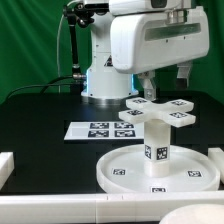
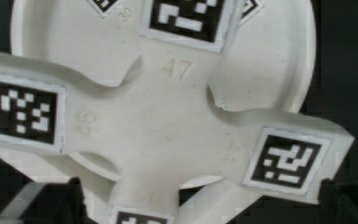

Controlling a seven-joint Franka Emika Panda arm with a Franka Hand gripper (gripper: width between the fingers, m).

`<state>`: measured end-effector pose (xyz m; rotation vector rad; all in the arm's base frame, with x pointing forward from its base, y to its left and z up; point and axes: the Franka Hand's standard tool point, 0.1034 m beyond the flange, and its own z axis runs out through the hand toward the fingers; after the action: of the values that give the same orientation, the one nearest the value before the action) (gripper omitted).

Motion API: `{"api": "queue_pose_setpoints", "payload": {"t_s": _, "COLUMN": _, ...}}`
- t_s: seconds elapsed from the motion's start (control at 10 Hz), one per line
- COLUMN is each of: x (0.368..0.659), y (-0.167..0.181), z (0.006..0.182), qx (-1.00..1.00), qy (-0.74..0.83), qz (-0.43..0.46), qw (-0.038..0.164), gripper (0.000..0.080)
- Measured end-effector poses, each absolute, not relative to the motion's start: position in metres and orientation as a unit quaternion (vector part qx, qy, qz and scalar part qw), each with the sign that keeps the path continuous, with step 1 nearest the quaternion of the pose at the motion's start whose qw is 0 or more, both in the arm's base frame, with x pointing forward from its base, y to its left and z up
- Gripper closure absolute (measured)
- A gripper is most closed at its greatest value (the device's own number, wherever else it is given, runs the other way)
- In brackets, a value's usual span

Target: Assemble round table

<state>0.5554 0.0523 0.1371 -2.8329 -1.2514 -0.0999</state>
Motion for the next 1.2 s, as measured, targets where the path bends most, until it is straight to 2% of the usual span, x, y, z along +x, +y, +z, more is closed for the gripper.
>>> {"api": "queue_pose_setpoints", "payload": {"t_s": 0.2, "x": 0.556, "y": 0.05, "z": 0.133, "qx": -0.862, "qy": -0.506, "qz": -0.026, "qw": 0.004, "gripper": 0.015}}
{"api": "queue_pose_setpoints", "payload": {"t_s": 0.5, "x": 0.556, "y": 0.046, "z": 0.128, "qx": -0.809, "qy": -0.587, "qz": -0.015, "qw": -0.006, "gripper": 0.015}}
{"api": "queue_pose_setpoints", "payload": {"t_s": 1.2, "x": 0.552, "y": 0.04, "z": 0.111, "qx": -0.812, "qy": -0.583, "qz": -0.002, "qw": -0.001, "gripper": 0.015}}
